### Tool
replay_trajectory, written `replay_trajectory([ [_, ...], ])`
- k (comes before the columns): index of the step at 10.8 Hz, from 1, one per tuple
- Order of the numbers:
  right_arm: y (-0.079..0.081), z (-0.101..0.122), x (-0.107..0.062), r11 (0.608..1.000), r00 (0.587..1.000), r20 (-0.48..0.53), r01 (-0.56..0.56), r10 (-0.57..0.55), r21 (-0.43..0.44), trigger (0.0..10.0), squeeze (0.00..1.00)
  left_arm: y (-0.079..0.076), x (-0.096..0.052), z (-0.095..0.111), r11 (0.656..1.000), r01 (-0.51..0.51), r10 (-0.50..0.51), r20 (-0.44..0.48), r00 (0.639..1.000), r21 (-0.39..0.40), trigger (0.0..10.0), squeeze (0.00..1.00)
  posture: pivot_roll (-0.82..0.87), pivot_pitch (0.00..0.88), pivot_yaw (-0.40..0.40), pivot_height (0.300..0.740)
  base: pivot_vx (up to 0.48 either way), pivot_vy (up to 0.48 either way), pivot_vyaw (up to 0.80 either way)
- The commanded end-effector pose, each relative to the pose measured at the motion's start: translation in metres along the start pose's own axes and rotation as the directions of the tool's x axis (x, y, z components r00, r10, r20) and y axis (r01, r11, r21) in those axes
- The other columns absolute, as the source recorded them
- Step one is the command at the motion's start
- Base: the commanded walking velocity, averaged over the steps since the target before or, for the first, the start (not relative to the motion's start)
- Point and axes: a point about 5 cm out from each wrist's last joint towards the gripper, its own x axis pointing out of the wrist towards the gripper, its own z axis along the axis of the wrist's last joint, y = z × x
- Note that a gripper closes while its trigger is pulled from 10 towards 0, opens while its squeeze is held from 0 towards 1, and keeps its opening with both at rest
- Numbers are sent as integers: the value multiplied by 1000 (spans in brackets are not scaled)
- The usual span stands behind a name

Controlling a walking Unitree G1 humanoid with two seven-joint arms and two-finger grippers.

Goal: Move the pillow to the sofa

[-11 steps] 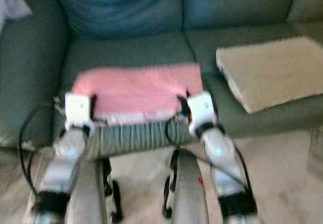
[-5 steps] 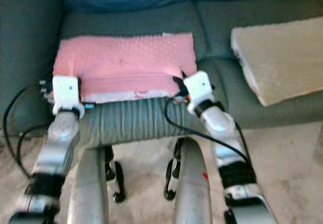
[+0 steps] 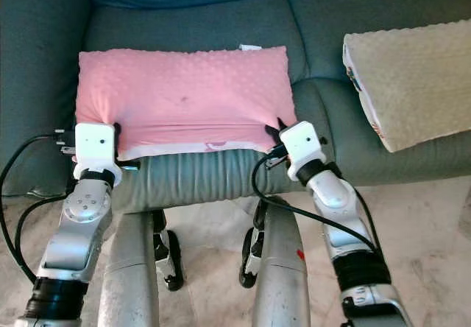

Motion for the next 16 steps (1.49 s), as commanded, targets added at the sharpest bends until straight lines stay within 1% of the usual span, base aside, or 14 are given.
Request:
replay_trajectory([
  [1,-38,-22,-25,981,974,-111,195,-195,-15,10000,0,27,-9,-23,994,-106,110,-111,988,41,10000,0,17,438,-2,598,0,0,0],
  [2,-47,-21,-23,976,970,-111,213,-216,-42,10000,0,21,-13,-19,997,-70,73,-117,990,29,10000,0,18,434,-4,598,0,0,0],
  [3,-56,-18,-21,973,969,-105,215,-224,-86,10000,0,16,-16,-17,999,-33,37,-121,992,39,10000,0,20,433,-3,598,0,0,0],
  [4,-67,-16,-20,967,963,-104,239,-248,-88,10000,0,14,-19,-16,999,-19,23,-124,992,34,10000,0,22,433,-1,598,0,0,0],
  [5,-69,-15,-20,966,963,-103,240,-249,-95,10000,0,14,-20,-17,999,-13,17,-129,991,38,10000,0,22,431,0,598,0,0,0],
  [6,-69,-15,-18,966,964,-98,239,-248,-93,10000,651,13,-21,-17,1000,1,3,-141,990,24,10000,937,22,430,2,598,0,0,0],
  [7,-67,-15,-17,968,965,-94,236,-244,-86,10000,1000,10,-21,-18,1000,24,-25,-149,989,-8,10000,1000,21,429,0,598,0,0,0],
  [9,-58,-18,-17,975,973,-88,207,-214,-84,10000,1000,11,-18,-17,1000,16,-15,-149,989,5,10000,1000,21,431,2,598,0,0,0],
  [12,-58,-19,-18,971,969,-75,228,-234,-73,10000,1000,12,-17,-14,1000,13,-12,-141,990,11,10000,1000,21,429,3,598,0,0,0],
  [14,-64,-13,-18,959,960,-36,275,-278,-74,10000,1000,13,-18,-12,1000,0,3,-132,991,19,10000,1000,21,424,0,598,0,0,0],
  [15,-64,-10,-16,955,956,-19,290,-292,-63,10000,1000,14,-18,-12,1000,-12,14,-123,992,20,10000,1000,22,398,-6,598,0,0,0],
  [16,-59,-10,-14,955,956,-11,293,-294,-43,10000,1000,13,-18,-9,1000,-9,11,-106,994,20,10000,1000,24,381,-9,598,0,0,0],
])
